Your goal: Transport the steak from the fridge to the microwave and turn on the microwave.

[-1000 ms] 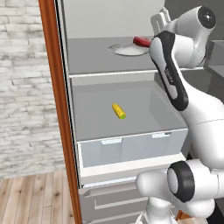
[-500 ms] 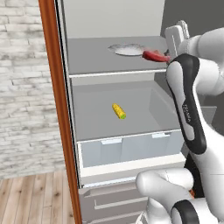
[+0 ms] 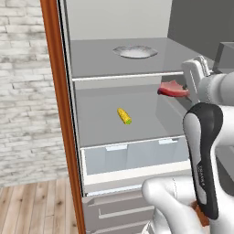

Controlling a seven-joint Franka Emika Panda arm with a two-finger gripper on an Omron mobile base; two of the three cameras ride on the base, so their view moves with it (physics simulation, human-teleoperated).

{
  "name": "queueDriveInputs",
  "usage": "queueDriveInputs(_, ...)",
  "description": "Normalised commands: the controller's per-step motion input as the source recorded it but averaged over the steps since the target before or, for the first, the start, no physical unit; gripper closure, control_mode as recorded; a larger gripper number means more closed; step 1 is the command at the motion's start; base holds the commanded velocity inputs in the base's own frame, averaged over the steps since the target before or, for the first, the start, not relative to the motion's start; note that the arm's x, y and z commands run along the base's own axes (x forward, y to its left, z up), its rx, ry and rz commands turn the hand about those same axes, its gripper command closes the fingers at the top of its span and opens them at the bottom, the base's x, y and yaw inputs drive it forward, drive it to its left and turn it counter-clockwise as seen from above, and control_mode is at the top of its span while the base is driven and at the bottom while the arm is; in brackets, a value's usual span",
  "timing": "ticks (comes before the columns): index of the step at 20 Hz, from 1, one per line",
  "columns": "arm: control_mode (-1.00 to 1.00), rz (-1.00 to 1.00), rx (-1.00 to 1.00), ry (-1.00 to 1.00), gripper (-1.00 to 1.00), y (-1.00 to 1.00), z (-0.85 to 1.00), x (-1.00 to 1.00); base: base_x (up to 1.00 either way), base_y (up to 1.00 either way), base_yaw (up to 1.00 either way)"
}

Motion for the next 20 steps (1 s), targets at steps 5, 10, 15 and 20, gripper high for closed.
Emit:
queueDriveInputs(5,-1.00,-0.12,-0.05,-0.02,1.00,0.00,-0.42,-0.25,0.00,0.00,0.00)
queueDriveInputs(10,-1.00,-0.07,0.00,-0.09,1.00,0.00,-0.02,-0.03,0.00,0.00,0.00)
queueDriveInputs(15,-1.00,-0.04,0.00,-0.10,1.00,0.00,0.00,-0.08,0.00,0.00,0.00)
queueDriveInputs(20,-1.00,-0.03,0.00,-0.11,1.00,0.00,0.00,-0.12,0.00,0.00,0.00)
